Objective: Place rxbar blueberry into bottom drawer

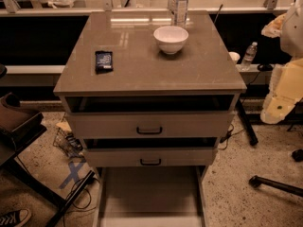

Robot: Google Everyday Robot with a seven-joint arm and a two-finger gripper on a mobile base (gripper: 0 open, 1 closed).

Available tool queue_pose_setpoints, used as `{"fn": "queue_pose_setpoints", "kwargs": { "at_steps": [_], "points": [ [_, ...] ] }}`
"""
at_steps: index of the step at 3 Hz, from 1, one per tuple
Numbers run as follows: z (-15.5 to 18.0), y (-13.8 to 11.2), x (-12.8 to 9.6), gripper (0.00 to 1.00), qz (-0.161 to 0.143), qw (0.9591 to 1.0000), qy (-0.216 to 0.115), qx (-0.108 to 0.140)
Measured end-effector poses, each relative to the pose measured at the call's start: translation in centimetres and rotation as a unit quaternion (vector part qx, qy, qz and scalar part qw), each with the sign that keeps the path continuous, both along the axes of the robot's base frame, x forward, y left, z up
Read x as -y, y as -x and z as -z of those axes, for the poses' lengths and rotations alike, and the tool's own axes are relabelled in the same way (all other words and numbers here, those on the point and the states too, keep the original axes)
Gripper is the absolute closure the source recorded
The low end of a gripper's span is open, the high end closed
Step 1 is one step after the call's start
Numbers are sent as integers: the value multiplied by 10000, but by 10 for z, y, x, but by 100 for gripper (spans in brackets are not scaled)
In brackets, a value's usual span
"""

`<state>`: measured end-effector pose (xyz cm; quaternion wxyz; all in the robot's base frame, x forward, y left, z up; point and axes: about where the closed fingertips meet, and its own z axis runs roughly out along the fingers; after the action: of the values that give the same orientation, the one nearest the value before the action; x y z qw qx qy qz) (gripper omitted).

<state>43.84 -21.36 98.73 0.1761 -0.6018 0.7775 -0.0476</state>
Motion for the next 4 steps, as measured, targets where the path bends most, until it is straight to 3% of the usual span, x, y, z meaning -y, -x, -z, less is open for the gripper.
{"fn": "queue_pose_setpoints", "kwargs": {
  "at_steps": [1, 2, 3, 4],
  "points": [
    [0, 0, 0, 0, 0, 10000, 0, 1],
    [-9, -13, -11, 0, -113, 9995, -87, 272],
    [-26, -50, -41, 0, -79, 9966, -377, 733],
    [-34, -76, -71, 0, 577, 9862, -1129, 1062]
  ]
}}
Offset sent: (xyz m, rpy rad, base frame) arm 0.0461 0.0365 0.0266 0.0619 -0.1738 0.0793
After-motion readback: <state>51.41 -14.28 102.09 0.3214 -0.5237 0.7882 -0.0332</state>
